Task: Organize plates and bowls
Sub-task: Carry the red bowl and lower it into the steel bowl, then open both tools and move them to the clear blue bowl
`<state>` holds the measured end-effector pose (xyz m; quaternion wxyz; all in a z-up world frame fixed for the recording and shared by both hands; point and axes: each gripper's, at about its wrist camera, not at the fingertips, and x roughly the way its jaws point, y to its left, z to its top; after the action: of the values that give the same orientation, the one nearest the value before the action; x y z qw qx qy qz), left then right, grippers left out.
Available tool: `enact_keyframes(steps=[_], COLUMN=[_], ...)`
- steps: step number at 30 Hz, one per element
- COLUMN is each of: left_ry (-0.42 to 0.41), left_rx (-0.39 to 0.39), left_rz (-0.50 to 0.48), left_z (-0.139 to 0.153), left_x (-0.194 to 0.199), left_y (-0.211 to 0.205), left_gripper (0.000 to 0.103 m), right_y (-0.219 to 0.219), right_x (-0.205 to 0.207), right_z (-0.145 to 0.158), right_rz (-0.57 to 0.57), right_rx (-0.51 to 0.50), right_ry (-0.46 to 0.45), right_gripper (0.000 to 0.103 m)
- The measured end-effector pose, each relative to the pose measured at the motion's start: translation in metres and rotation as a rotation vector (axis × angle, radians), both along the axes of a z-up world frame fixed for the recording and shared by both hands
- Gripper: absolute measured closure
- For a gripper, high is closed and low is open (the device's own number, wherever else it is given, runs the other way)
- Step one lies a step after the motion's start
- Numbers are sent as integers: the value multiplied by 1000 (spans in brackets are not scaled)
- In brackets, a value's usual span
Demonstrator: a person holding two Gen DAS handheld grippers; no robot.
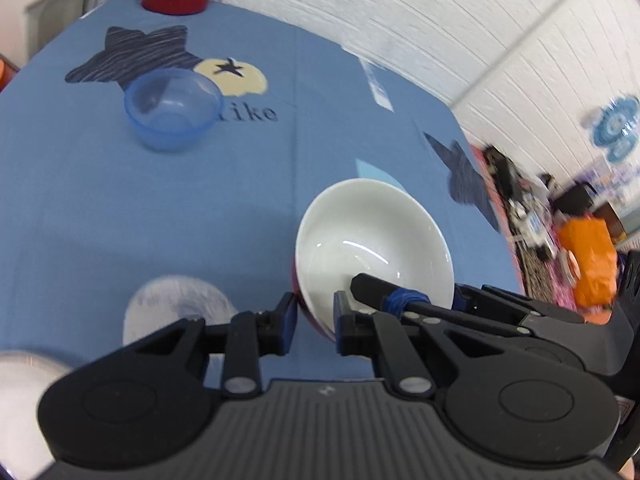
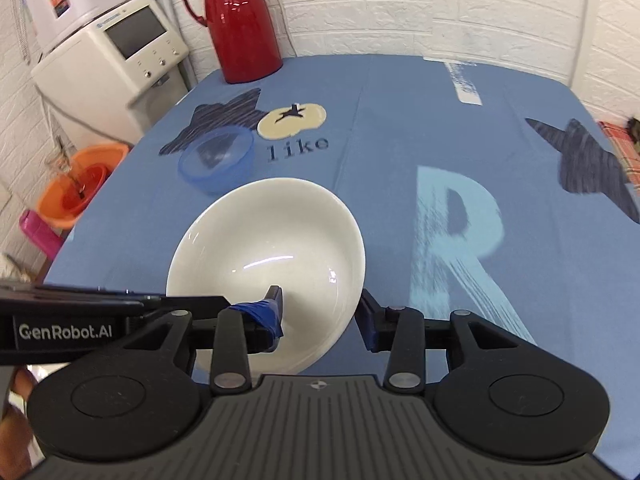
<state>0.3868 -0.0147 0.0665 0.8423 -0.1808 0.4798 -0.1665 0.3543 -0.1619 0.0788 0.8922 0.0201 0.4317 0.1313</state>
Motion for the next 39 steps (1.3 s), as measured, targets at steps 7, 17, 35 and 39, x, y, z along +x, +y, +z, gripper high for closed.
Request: enact_keyframes(steps=[7, 17, 35, 39], left_ry=[-22, 42, -11, -65], left_rx=[31, 70, 35, 29], left_rz=[-149, -204, -190, -188], left_z=[-2, -41, -22, -3], left_x=[-76, -109, -105, -109], left_y=[-28, -38, -24, -16], left_gripper=[96, 96, 41, 41], right_y=[-19, -27, -23, -24], right_x=[-77, -104, -107, -112], right_z=[-14, -53, -40, -24], right_rz=[-50, -83, -76, -80], right_rx=[-25, 12, -56, -74], right_ry=[63, 143, 145, 101], right_gripper=[76, 76, 77, 76])
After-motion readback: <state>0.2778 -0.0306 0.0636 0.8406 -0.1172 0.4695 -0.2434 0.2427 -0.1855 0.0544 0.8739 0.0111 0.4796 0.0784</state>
